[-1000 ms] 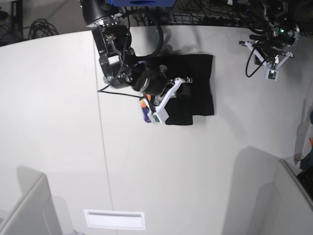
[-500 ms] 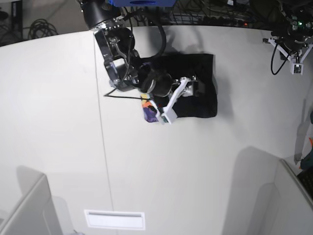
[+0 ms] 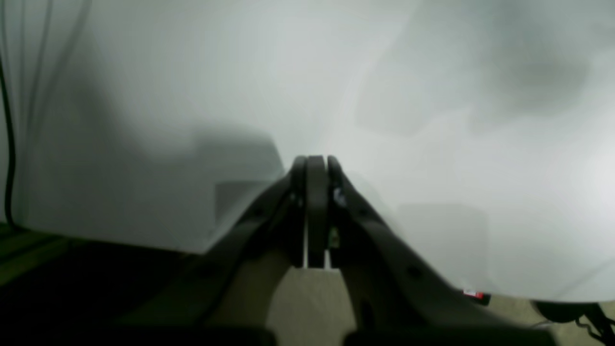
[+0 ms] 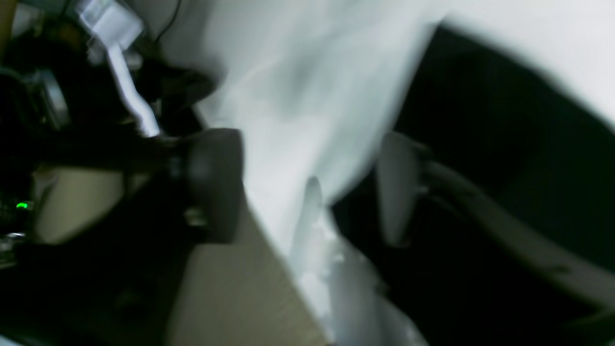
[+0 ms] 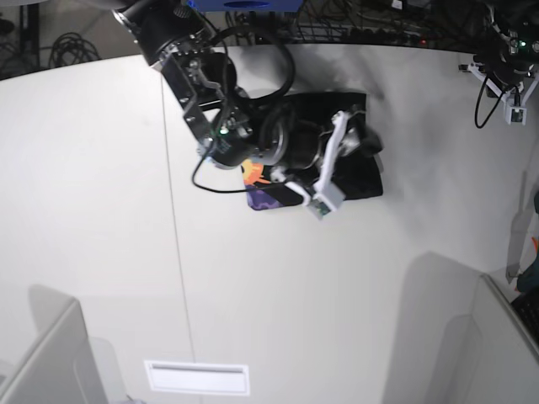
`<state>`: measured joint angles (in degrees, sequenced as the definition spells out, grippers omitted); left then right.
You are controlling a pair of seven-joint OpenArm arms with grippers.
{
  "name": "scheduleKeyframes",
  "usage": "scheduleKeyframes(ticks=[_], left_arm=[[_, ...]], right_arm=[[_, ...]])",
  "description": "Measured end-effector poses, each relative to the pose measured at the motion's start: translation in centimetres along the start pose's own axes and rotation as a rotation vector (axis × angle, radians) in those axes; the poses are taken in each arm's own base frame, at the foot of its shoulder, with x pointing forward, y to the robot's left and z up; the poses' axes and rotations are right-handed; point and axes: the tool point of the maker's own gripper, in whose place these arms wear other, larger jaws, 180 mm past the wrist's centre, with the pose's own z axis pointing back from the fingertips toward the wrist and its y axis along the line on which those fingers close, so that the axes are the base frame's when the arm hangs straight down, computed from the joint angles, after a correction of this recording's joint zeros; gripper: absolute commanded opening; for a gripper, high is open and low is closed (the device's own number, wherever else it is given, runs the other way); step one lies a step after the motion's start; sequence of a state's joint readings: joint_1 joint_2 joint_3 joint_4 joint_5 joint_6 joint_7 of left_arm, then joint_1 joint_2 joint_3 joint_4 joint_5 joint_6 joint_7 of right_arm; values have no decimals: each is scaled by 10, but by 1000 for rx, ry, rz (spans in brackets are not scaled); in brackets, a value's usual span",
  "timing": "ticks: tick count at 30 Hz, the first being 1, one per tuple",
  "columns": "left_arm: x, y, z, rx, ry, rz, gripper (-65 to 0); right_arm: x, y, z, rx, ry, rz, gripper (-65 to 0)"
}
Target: Fold the T-shirt properly
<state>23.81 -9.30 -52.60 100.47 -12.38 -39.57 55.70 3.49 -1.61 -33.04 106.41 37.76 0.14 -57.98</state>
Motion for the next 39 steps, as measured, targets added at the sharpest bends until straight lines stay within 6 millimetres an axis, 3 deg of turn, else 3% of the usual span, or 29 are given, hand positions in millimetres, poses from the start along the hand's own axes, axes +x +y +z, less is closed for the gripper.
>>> scheduleKeyframes(ticks=[2, 5, 8, 11, 13, 25, 28, 31, 35, 39], left_arm=[[-9, 16, 3, 32, 6, 49, -650], [-23, 33, 7, 71, 33, 88, -650], [-21, 40, 9, 84, 28, 92, -650], [-18, 40, 9, 82, 17, 94, -650], [-20, 41, 9, 84, 22, 96, -650], [-19, 40, 9, 81, 19, 97, -650], [-14, 39, 7, 80, 6, 101, -650], [-8, 36, 5, 73, -5, 106, -650], [5, 34, 2, 67, -36, 117, -650], [3, 34, 2, 68, -28, 117, -650]], right_arm=[[-7, -40, 16, -105, -24, -42, -638], [-18, -78, 33, -205, -13, -80, -650], [-21, -83, 30, -194, -18, -115, -650], [-55, -94, 23, -218, 87, -132, -650], [-68, -94, 19, -223, 127, -125, -650], [-90, -25, -14, -63, 223, 14, -650], [-90, -21, -18, -81, 268, 58, -650], [-83, -3, -27, -42, 302, 124, -650], [-70, 42, -53, 46, 340, 182, -650], [-52, 61, -50, 71, 327, 270, -650]])
